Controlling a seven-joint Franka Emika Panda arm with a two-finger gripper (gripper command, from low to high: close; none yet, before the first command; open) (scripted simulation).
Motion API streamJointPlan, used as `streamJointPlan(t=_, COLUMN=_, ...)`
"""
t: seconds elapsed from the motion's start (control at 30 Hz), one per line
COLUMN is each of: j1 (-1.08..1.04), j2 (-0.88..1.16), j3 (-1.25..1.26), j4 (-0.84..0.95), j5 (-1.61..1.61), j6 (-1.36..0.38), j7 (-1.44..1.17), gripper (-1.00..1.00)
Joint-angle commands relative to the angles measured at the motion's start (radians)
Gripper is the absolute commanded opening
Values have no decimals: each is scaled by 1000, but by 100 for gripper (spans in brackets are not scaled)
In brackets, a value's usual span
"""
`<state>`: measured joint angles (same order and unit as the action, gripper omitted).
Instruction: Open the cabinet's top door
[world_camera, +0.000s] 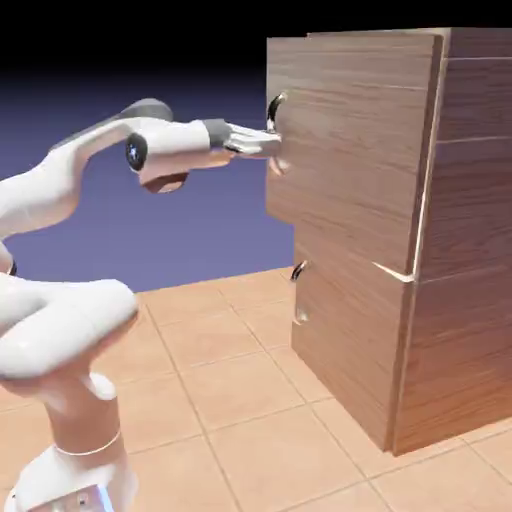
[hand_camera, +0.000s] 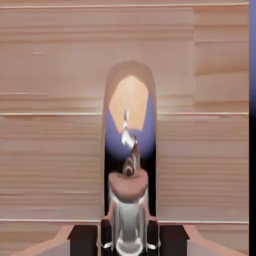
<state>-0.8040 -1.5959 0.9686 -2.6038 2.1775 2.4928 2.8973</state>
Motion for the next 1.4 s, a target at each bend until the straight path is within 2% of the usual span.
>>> streamJointPlan(t=0.0, j1=7, j2=-28, j3=-19, j4=-28, j5=-5, j6=-44, j7=0, gripper=-100)
streamJointPlan(t=0.17, j1=22, j2=-148, j3=-122, j4=-159, j5=-17, j6=-262, j7=-8, gripper=-100)
streamJointPlan(t=0.37, j1=123, j2=-151, j3=-340, j4=-302, j5=-135, j6=-447, j7=-129, gripper=-100)
streamJointPlan(t=0.6, j1=161, j2=-122, j3=-593, j4=-374, j5=-317, j6=-610, j7=-226, gripper=-100)
streamJointPlan(t=0.9, j1=-132, j2=-166, j3=-705, j4=-402, j5=-314, j6=-978, j7=-219, gripper=-100)
streamJointPlan(t=1.37, j1=-108, j2=306, j3=-1143, j4=-261, j5=-778, j6=-1319, j7=-550, gripper=-100)
